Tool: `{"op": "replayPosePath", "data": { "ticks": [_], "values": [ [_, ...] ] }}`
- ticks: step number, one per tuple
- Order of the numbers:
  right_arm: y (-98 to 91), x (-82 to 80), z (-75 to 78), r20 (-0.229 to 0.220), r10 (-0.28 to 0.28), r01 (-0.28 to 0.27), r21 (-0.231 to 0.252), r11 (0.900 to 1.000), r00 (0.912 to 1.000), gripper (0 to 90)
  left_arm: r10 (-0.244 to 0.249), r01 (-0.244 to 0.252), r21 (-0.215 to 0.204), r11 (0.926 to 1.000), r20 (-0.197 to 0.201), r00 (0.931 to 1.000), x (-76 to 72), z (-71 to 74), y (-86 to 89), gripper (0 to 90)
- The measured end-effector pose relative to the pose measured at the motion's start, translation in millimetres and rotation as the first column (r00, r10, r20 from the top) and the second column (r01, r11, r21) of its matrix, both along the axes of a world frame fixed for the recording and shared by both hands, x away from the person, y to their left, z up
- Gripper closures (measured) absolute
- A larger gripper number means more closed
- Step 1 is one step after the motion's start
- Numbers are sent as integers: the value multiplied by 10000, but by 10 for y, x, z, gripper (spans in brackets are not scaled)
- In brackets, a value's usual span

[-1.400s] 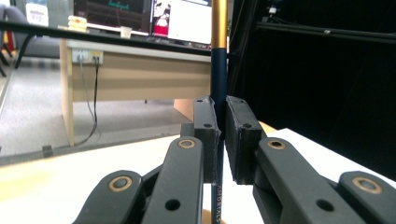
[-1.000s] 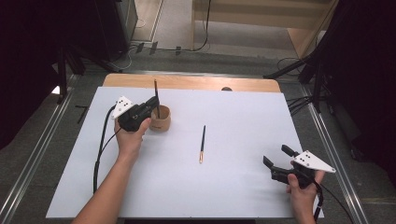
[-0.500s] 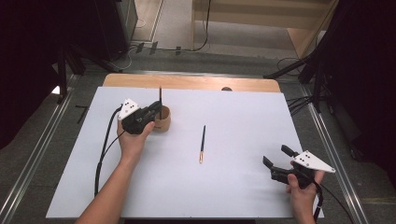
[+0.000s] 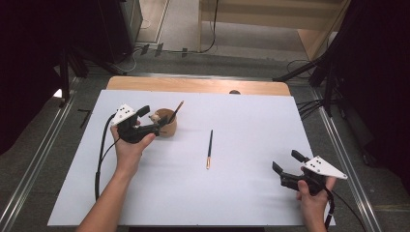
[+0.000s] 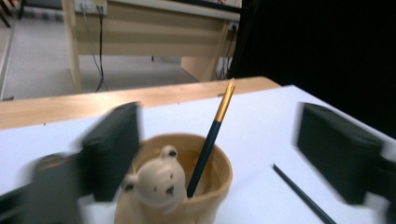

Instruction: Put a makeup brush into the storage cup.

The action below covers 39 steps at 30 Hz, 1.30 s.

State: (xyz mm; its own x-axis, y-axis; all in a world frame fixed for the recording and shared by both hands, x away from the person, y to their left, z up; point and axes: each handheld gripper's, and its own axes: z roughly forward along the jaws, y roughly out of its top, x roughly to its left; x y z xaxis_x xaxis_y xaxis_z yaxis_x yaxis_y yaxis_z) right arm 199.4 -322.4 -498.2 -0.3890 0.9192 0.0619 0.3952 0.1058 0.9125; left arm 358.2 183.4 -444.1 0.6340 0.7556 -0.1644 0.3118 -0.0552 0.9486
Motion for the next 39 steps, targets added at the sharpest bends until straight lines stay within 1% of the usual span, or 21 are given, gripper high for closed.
{"op": "replayPosePath", "data": {
  "ticks": [1, 2, 3, 4, 5, 7, 12, 13, 16, 17, 19, 20, 21, 23, 26, 28, 29, 31, 32, 38, 39],
  "values": [
    [4, -1, 3, 7, -11, 11, -11, 10000, 10000, 143, -289, 289, 7, 9996, 28, 9996, -26, 5, 30, 0],
    [6, -3, 4, 5, -6, 6, -5, 10000, 10000, 142, -299, 297, 143, 9995, 152, 9994, -81, 14, 66, 0],
    [6, -3, 4, 5, -6, 6, -5, 10000, 10000, 142, -299, 297, 143, 9995, 152, 9994, -81, 14, 66, 0],
    [10, -4, 6, 49, 19, -19, -42, 10000, 10000, 143, -380, 379, 60, 9993, 223, 9990, -144, 22, 129, 0],
    [10, -4, 7, 55, 18, -18, -37, 10000, 10000, 143, -380, 379, 60, 9993, 223, 9990, -144, 22, 129, 0],
    [10, -3, 7, 62, 6, -6, -26, 10000, 10000, 143, -308, 311, -71, 9995, 294, 9991, -219, 21, 211, 0],
    [14, -3, 7, 51, 12, -12, -39, 10000, 10000, 143, -185, 184, 21, 9998, 280, 9994, -313, -16, 294, 0],
    [14, -4, 7, 65, -1, 1, -23, 10000, 10000, 143, -198, 198, -29, 9998, 243, 9995, -359, -48, 339, 0],
    [12, -4, 7, 66, 5, -5, -33, 10000, 10000, 143, -129, 129, -14, 9999, 261, 9996, -402, -78, 376, 0],
    [10, -4, 8, 86, -22, 22, -40, 10000, 10000, 142, -33, 34, -33, 10000, 274, 9996, -460, -114, 419, 0],
    [13, -6, 10, 82, -19, 19, -21, 10000, 10000, 142, 51, -53, 65, 10000, 301, 9995, -512, -143, 461, 0],
    [13, -6, 10, 82, -19, 19, -21, 10000, 10000, 142, 51, -53, 65, 10000, 301, 9995, -512, -143, 461, 0],
    [17, -6, 10, 126, 3, -2, -53, 10000, 9999, 143, 88, -90, 56, 9999, 295, 9995, -559, -161, 504, 0],
    [18, -7, 11, 142, 21, -20, -65, 10000, 9999, 142, 85, -87, 67, 9999, 298, 9995, -579, -166, 525, 0],
    [29, -13, 16, 150, 21, -20, -41, 10000, 9999, 142, 241, -243, 63, 9997, 341, 9991, -641, -176, 598, 0],
    [31, -22, 22, 270, 31, -28, -122, 9999, 9996, 141, 320, -320, -23, 9995, 400, 9987, -705, -180, 663, 0],
    [30, -26, 24, 321, 26, -22, -115, 9999, 9995, 141, 320, -320, -23, 9995, 400, 9987, -705, -180, 663, 0],
    [29, -33, 29, 406, 103, -102, -23, 9999, 9991, 140, 501, -511, 177, 9985, 516, 9974, -767, -176, 708, 0],
    [29, -35, 30, 431, 103, -102, -35, 9999, 9990, 139, 610, -620, 170, 9979, 525, 9968, -782, -177, 724, 0],
    [30, -40, 35, 468, 28, -26, -42, 10000, 9989, 140, 587, -594, 133, 9981, 483, 9971, -843, -208, 795, 0],
    [27, -39, 34, 463, -3, 4, -24, 10000, 9989, 139, 588, -599, 225, 9980, 470, 9972, -869, -225, 810, 0]
  ]
}}
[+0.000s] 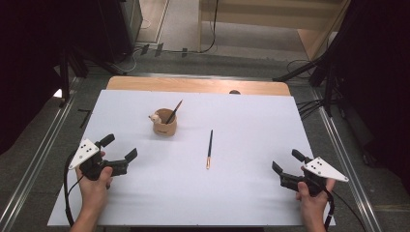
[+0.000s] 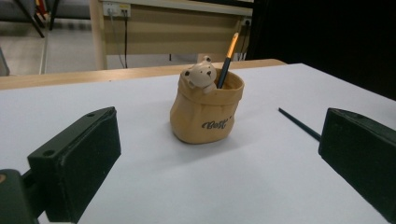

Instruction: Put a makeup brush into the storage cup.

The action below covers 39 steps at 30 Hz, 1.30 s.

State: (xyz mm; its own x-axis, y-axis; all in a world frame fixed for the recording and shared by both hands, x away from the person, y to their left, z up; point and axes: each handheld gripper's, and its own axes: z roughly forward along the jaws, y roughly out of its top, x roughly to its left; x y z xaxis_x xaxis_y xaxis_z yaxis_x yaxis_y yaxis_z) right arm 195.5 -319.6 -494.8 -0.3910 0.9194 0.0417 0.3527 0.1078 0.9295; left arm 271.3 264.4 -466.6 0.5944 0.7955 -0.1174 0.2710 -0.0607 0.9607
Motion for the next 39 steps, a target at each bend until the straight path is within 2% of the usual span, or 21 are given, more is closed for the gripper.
{"op": "replayPosePath", "data": {
  "ticks": [4, 10, 18, 31, 35, 39],
  "values": [
    [-5, -2, 1, 3, -50, 50, -17, 10000, 10000, 139, 222, -223, 159, 9996, 68, 9997, -52, -22, 40, 0],
    [-5, 0, -1, 8, 11, -11, -11, 10000, 10000, 140, 215, -215, 30, 9998, -31, 9998, -115, -46, 145, 0],
    [1, 3, -4, 20, -52, 52, -23, 10000, 10000, 140, 163, -161, 190, 9997, -120, 9998, -220, -87, 215, 0],
    [43, 10, 27, 124, -190, 190, -3, 9998, 9997, 139, 210, -209, 103, 9997, -32, 9998, -227, -92, 237, 0],
    [79, 38, 78, 183, -174, 168, 299, 9994, 9997, 139, 280, -280, 88, 9996, -35, 9996, -227, -100, 256, 0],
    [126, 90, 153, 353, -44, 36, 239, 9997, 9994, 138, 293, -293, 17, 9996, 78, 9995, -223, -83, 256, 0]
  ]
}}
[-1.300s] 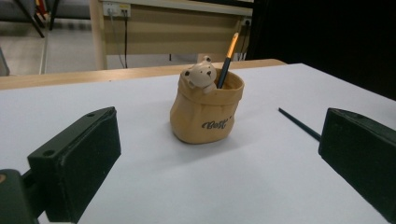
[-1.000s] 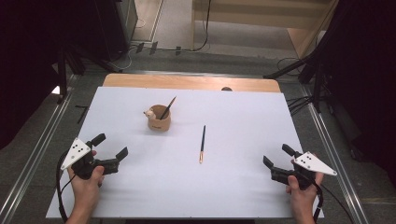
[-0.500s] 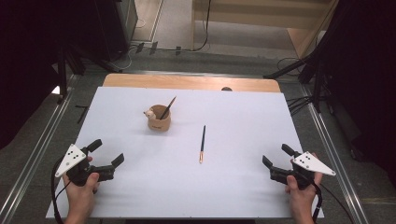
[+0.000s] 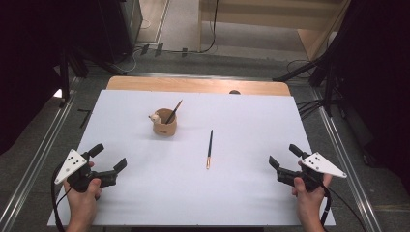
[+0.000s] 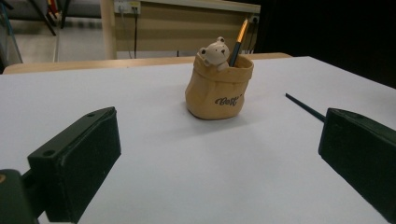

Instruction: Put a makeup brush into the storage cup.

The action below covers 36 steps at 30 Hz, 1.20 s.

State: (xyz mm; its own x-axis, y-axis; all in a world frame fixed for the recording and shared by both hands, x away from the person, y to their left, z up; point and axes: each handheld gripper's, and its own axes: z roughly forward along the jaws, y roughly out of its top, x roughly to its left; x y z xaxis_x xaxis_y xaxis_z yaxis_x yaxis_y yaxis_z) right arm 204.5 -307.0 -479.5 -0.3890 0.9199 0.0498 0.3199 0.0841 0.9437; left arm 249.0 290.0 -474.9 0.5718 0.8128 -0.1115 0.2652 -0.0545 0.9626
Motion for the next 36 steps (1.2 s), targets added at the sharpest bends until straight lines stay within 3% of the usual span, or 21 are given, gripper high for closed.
{"op": "replayPosePath", "data": {
  "ticks": [4, 17, 26, 36],
  "values": [
    [37, 45, 51, 77, 144, -144, 28, 9999, 9999, 138, -58, 58, 35, 10000, 12, 10000, -8, 2, -8, 0],
    [346, 409, 296, 494, 651, -653, 14, 9979, 9967, 138, -133, 133, 47, 9999, 73, 9999, -13, -5, -25, 0],
    [515, 617, 352, 498, 836, -849, 262, 9960, 9953, 139, -154, 153, 42, 9999, 115, 9998, -15, -6, -35, 0],
    [719, 842, 406, 486, 1043, -1054, 212, 9942, 9934, 140, -142, 143, -61, 9999, 177, 9997, -12, -6, -27, 0]
  ]
}}
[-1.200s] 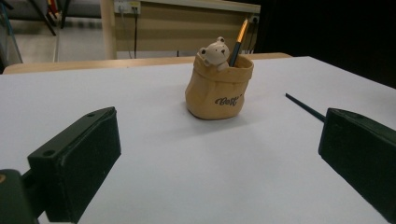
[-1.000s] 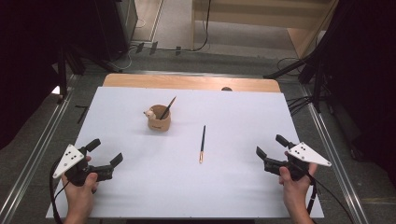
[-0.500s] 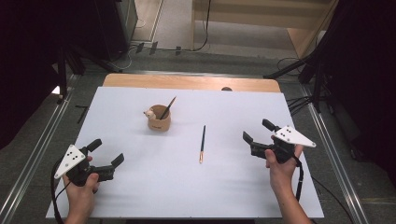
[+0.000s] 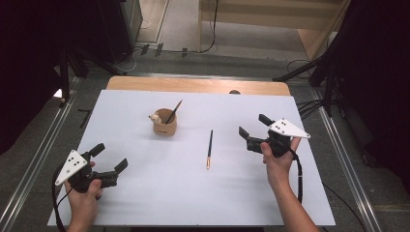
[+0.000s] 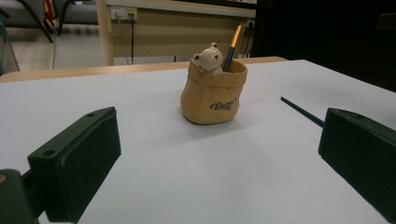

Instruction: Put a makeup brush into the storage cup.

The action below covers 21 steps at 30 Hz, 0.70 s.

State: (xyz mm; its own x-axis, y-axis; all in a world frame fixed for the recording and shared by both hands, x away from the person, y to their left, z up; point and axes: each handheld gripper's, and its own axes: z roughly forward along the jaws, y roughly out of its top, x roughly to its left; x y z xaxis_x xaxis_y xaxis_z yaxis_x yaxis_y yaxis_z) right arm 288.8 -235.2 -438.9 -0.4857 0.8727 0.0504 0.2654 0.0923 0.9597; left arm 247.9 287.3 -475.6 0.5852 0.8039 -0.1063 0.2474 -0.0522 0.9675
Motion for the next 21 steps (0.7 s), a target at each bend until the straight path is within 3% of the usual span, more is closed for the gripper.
{"op": "replayPosePath", "data": {
  "ticks": [21],
  "values": [
    [422, 497, 186, -396, 319, -334, -373, 9987, 9987, 143, -40, 40, -14, 10000, 17, 10000, 4, -6, 16, 0]
  ]
}}
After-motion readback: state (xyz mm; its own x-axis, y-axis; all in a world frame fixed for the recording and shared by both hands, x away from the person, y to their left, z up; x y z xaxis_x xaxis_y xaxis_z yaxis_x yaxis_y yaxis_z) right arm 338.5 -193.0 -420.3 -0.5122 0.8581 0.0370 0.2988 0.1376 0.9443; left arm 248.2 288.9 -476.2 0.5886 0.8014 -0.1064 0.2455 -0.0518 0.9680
